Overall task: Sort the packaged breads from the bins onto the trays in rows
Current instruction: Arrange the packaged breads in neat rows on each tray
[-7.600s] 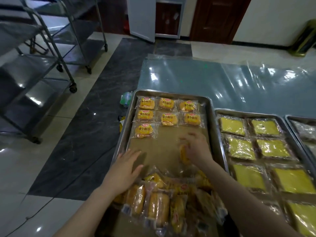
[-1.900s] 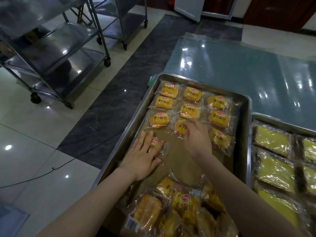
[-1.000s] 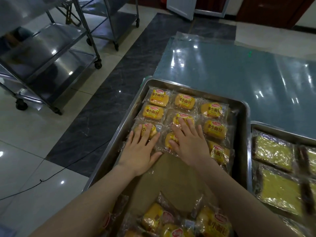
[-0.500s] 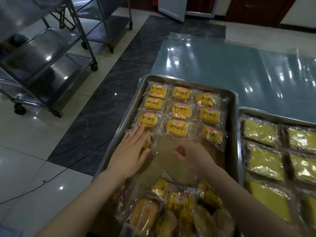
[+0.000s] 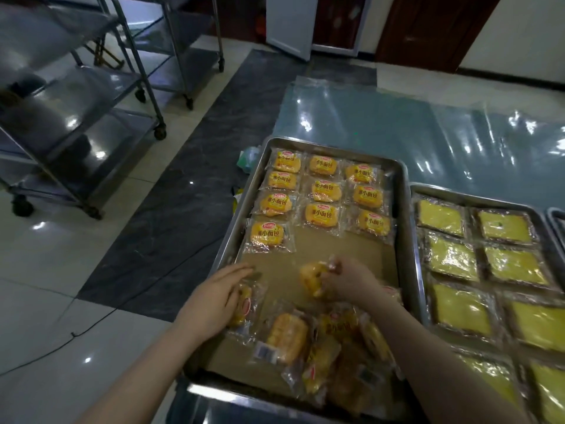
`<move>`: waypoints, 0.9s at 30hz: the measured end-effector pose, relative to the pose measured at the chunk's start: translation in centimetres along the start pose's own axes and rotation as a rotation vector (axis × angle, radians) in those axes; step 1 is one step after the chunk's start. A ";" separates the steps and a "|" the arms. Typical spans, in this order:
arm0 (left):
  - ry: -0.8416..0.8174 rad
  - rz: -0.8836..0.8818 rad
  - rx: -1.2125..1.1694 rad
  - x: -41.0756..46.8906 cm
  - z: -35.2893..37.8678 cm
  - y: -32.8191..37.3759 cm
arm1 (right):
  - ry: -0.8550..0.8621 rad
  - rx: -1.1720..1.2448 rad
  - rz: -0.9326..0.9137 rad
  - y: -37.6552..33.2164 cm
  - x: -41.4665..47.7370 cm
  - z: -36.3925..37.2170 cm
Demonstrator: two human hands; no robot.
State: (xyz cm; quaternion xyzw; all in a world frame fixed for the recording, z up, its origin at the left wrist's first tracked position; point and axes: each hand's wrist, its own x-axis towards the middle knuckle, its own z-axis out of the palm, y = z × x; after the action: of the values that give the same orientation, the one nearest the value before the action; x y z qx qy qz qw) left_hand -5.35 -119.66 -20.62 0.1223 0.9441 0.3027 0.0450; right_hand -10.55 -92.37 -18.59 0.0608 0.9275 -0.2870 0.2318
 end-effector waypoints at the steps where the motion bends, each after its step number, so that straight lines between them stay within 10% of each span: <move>1: -0.005 -0.001 0.003 -0.3 0.0 -0.1 | 0.072 0.056 0.020 0.1 0.1 -0.1; 11: -0.132 0.133 0.200 -1.4 1.3 -1.0 | 0.287 0.551 0.089 -0.2 0.2 0.2; 27: -0.128 0.067 0.283 -1.2 2.2 0.0 | 0.160 0.336 -0.097 1.8 3.7 -2.1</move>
State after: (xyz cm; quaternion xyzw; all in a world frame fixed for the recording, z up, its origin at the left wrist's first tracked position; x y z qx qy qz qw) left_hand -3.80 -118.78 -22.44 0.1781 0.9679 0.1596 0.0774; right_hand -14.18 -89.78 -19.68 0.0764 0.8838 -0.4429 0.1297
